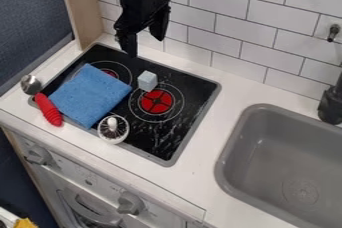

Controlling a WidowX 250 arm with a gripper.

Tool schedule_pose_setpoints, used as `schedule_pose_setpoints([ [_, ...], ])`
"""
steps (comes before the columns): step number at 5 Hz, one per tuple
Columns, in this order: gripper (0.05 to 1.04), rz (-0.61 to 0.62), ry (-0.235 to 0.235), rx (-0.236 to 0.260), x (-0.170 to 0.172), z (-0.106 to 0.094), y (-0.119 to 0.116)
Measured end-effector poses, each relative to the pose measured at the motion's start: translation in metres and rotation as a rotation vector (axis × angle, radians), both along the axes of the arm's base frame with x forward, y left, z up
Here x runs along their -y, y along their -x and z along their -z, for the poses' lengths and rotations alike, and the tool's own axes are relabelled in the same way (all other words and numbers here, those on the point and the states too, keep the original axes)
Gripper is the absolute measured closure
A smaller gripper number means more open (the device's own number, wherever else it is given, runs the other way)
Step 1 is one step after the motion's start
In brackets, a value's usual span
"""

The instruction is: Moves the red spoon to the right burner

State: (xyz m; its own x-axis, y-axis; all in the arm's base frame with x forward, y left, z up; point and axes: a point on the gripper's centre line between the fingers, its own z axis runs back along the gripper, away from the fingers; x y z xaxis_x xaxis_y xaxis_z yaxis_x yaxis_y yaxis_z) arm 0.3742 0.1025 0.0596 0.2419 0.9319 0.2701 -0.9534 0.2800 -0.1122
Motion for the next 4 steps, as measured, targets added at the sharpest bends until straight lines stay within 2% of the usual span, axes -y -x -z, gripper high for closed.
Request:
schedule_pose_setpoints([
  [1, 0.083, 0.001, 0.008, -0.038, 0.001, 0.014, 0.004],
  [2, 0.083, -0.013, 0.02, -0.045, -0.012, 0.023, 0.013],
  [3, 0.083, -0.046, 0.022, -0.041, -0.032, 0.019, 0.021],
  [4, 0.083, -0.053, 0.002, -0.031, -0.053, 0.013, 0.035],
])
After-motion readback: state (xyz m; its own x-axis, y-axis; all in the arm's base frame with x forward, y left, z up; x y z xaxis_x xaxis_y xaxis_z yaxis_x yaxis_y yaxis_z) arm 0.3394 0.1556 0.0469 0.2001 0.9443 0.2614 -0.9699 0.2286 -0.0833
